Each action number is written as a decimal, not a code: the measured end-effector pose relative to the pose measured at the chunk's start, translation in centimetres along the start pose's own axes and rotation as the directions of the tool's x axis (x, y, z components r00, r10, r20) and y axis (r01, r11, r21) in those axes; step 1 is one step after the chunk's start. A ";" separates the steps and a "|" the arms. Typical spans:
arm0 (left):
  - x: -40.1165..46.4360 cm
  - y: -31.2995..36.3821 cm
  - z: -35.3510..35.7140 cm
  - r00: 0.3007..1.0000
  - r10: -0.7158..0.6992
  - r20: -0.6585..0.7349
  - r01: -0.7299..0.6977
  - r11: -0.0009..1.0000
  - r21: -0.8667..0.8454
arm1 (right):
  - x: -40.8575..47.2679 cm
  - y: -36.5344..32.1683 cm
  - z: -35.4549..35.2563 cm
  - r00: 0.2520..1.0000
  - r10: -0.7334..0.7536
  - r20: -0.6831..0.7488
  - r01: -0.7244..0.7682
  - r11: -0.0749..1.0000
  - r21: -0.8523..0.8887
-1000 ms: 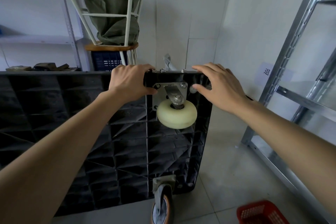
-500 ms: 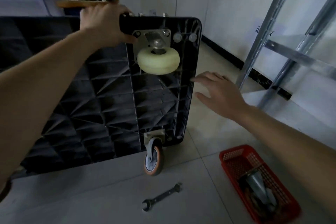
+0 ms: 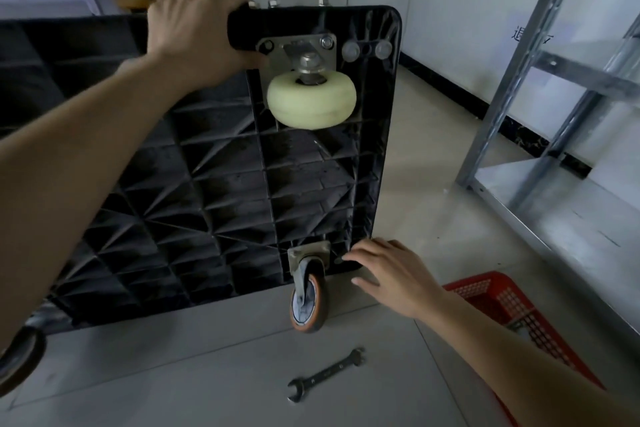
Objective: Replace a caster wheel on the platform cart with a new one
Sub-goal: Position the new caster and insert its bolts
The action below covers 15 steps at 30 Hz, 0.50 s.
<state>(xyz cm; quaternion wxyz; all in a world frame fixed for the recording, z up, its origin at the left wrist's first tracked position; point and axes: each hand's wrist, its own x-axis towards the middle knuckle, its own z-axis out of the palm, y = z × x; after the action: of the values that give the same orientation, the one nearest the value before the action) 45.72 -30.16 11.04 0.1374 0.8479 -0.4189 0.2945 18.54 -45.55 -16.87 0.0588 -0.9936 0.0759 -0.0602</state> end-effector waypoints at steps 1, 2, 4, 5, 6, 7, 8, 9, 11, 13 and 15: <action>-0.5 -0.1 0.4 0.999 0.017 -0.039 -0.017 1.000 -0.006 | 0.1 0.0 0.1 1.000 -0.003 0.000 0.003 1.000 0.001; -1.0 -0.2 0.8 0.997 0.026 -0.077 -0.028 0.999 -0.017 | 0.2 0.1 0.2 1.000 -0.003 0.006 0.003 1.000 0.002; -1.8 -0.4 1.7 0.989 0.024 -0.146 -0.030 0.999 -0.039 | 0.5 0.2 0.3 1.000 0.004 0.011 -0.004 1.000 0.007; -2.0 -0.5 2.0 0.985 0.019 -0.174 -0.027 0.999 -0.045 | 0.7 0.2 0.3 1.000 0.010 0.012 -0.010 1.000 0.008; -2.2 -0.6 2.2 0.980 0.015 -0.196 -0.025 0.999 -0.046 | 0.9 0.2 0.3 1.000 0.015 0.013 -0.016 1.000 0.010; -2.2 -0.7 2.4 0.977 0.016 -0.211 -0.026 0.999 -0.045 | 1.0 0.2 0.3 1.000 0.019 0.014 -0.019 1.000 0.009; -2.3 -0.7 2.4 0.974 0.020 -0.225 -0.030 0.999 -0.042 | 1.1 0.0 0.2 1.000 0.020 0.016 -0.021 1.000 0.009; -2.2 -0.7 2.5 0.972 0.028 -0.234 -0.038 0.999 -0.039 | 1.2 -0.1 0.1 1.000 0.020 0.016 -0.020 1.000 0.008; -2.2 -0.7 2.6 0.969 0.035 -0.245 -0.046 0.998 -0.040 | 1.3 -0.4 -0.1 1.000 0.017 0.016 -0.017 1.000 0.003; -2.7 -0.7 2.8 0.965 0.025 -0.262 -0.039 0.998 -0.046 | 1.3 -0.6 -0.3 1.000 0.020 0.016 -0.020 1.000 0.004; -4.4 -0.9 3.2 0.949 0.006 -0.315 -0.023 0.998 -0.052 | 1.2 -0.6 -0.2 0.999 0.025 0.023 -0.025 1.000 0.005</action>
<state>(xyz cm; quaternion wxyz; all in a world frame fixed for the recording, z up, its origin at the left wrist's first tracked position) 45.59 -28.36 5.84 0.2234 0.7829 -0.4058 0.4153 19.77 -45.12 -16.46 0.0631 -0.9930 0.0873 -0.0485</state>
